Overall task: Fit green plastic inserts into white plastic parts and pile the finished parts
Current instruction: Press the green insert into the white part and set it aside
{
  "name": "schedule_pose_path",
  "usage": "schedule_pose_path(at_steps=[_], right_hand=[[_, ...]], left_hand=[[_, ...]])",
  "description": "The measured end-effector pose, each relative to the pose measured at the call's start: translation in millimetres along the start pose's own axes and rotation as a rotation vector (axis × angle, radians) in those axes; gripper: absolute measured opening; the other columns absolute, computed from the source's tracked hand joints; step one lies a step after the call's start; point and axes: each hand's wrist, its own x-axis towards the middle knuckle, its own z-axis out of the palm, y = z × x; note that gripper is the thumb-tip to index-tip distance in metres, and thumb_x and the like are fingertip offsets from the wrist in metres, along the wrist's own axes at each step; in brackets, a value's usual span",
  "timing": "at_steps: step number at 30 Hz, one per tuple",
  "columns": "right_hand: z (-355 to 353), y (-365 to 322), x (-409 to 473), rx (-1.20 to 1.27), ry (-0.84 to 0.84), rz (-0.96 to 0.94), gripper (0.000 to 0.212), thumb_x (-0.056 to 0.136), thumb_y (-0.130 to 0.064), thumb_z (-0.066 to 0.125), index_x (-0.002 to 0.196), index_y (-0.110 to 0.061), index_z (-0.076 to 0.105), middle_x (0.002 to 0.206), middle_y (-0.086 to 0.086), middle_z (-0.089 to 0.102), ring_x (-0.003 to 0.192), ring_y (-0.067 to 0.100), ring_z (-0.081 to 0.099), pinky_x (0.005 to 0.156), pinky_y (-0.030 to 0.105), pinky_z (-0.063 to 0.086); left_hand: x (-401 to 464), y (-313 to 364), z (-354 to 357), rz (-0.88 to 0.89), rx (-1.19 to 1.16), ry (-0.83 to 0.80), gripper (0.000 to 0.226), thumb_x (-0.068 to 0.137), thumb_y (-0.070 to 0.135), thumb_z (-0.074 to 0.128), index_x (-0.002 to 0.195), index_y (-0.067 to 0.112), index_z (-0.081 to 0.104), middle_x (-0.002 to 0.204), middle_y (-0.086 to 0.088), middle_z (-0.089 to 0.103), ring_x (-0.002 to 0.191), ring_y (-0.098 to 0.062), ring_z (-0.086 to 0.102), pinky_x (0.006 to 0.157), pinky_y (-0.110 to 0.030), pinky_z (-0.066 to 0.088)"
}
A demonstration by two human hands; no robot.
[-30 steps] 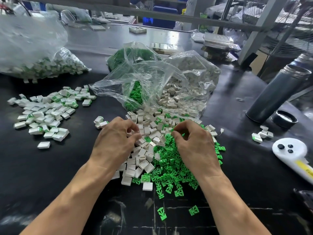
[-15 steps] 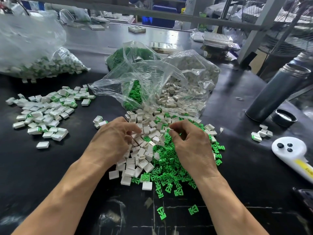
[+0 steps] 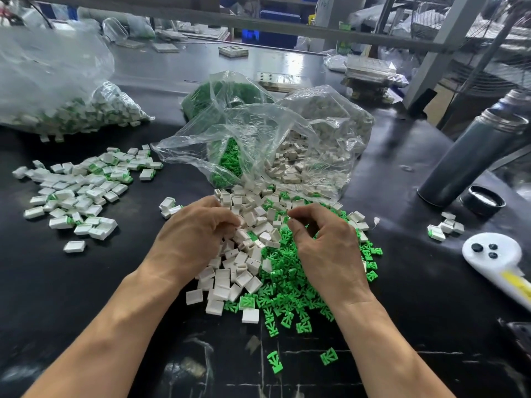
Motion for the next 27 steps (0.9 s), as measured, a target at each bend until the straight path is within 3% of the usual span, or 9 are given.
schedule_pose_path(at_steps=[3,6,9,15,21,24,27], right_hand=[[1,2,0,0.015,0.024,-0.01,0.012,0.096,-0.025,0.073,0.107,-0.029,0.074,0.098,-0.015,0.071,0.09,-0.003,0.063,0.082,0.017,0.052],[3,4,1,0.126,0.03,-0.005,0.012,0.095,-0.023,0.074,0.104,-0.031,0.075,0.094,-0.02,0.071,0.088,-0.006,0.064,0.073,0.004,0.046],[4,3,1,0.305,0.01,-0.004,0.013,0.094,-0.02,0.075,0.103,-0.03,0.076,0.089,-0.02,0.073,0.083,-0.004,0.066,0.068,0.007,0.047],[11,-6,-4,0.566,-0.045,-0.064,0.014,0.093,-0.012,0.076,0.101,-0.023,0.077,0.09,-0.01,0.076,0.079,0.001,0.069,0.068,0.013,0.052],[14,-6,-4,0.678,-0.071,0.0,0.009,0.093,-0.014,0.075,0.102,-0.019,0.076,0.086,-0.008,0.075,0.076,0.003,0.067,0.068,0.018,0.052],[14,-4,-3,0.708,-0.086,0.027,0.009,0.094,-0.013,0.073,0.101,-0.018,0.076,0.081,-0.01,0.073,0.074,0.002,0.066,0.068,0.017,0.051],[16,-4,-3,0.683,-0.087,0.046,0.011,0.095,-0.013,0.074,0.099,-0.022,0.076,0.083,-0.009,0.075,0.073,0.003,0.066,0.067,0.018,0.05]], left_hand=[[1,2,4,0.009,0.018,0.053,0.012,0.1,0.028,0.065,0.106,0.032,0.074,0.102,0.02,0.062,0.094,-0.007,0.062,0.088,-0.036,0.054],[0,6,5,-0.019,-0.133,0.141,0.013,0.099,0.022,0.064,0.107,0.029,0.073,0.095,0.02,0.067,0.086,-0.002,0.066,0.079,-0.023,0.055],[-3,17,4,-0.04,-0.395,0.17,0.013,0.098,0.02,0.066,0.106,0.028,0.071,0.079,0.012,0.074,0.073,-0.002,0.071,0.062,-0.015,0.055],[-9,44,12,-0.048,-0.733,0.042,0.012,0.096,0.015,0.067,0.107,0.018,0.073,0.09,0.003,0.077,0.081,-0.012,0.074,0.073,-0.022,0.06],[-10,43,11,-0.06,-0.888,0.009,0.015,0.094,0.019,0.069,0.108,0.016,0.075,0.088,0.004,0.076,0.079,-0.006,0.069,0.074,-0.02,0.056],[-9,42,14,-0.069,-0.905,-0.022,0.025,0.087,0.023,0.074,0.111,0.016,0.074,0.101,-0.004,0.078,0.095,-0.019,0.073,0.085,-0.03,0.06],[-8,41,16,-0.082,-0.914,0.023,0.019,0.087,0.012,0.076,0.106,0.015,0.075,0.097,-0.005,0.077,0.088,-0.015,0.073,0.077,-0.023,0.058]])
